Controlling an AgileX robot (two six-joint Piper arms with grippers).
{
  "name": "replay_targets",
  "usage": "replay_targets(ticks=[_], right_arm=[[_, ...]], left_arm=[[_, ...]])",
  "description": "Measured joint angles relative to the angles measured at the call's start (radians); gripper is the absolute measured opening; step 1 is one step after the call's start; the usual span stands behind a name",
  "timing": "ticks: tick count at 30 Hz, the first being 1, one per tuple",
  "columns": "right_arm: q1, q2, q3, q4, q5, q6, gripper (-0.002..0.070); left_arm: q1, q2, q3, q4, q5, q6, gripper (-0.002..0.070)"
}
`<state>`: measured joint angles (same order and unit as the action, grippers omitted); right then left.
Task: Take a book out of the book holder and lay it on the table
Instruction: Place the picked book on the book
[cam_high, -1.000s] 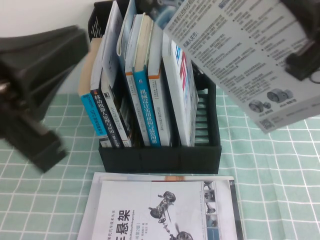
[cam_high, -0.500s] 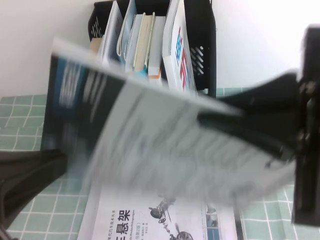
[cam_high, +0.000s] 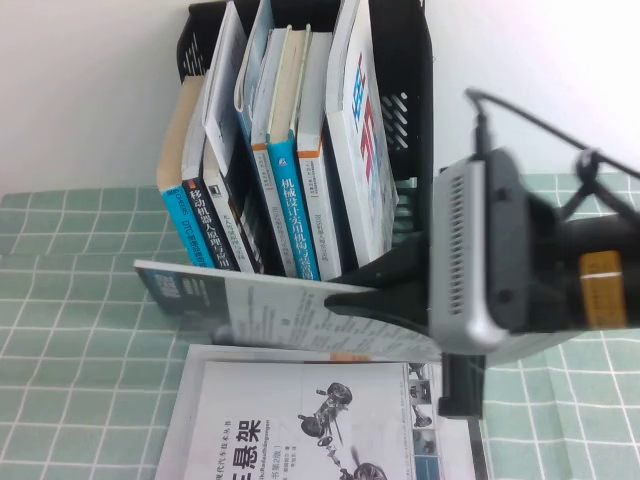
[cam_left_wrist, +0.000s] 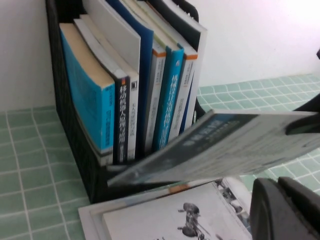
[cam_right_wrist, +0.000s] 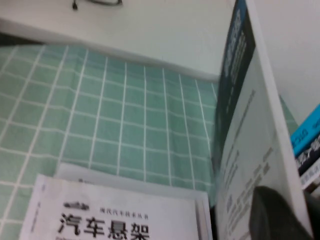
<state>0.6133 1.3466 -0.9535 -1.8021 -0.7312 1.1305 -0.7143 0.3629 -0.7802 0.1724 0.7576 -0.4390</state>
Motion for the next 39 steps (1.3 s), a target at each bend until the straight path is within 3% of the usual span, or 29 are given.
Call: replay_targets(ticks=[8,20,39], right_arm=[[0.0,0.142,0.0,0.0,0.1,-0.204,0.0024],[0.0,0.158,-0.039,0.02,0.217,-0.371,0.0023],[0.0,0.326,-0.171,0.027,0.223,-0.397,0.0023]], left_arm=[[0.0,-0.011,0.073,0.003,0.032,-0.042,-0.0003],[0.0,-0.011,0.083,0.003,0.035,-0.06,-0.0003],[0.0,-0.011,0.083,0.003,0.035,-0.067,-0.0003]])
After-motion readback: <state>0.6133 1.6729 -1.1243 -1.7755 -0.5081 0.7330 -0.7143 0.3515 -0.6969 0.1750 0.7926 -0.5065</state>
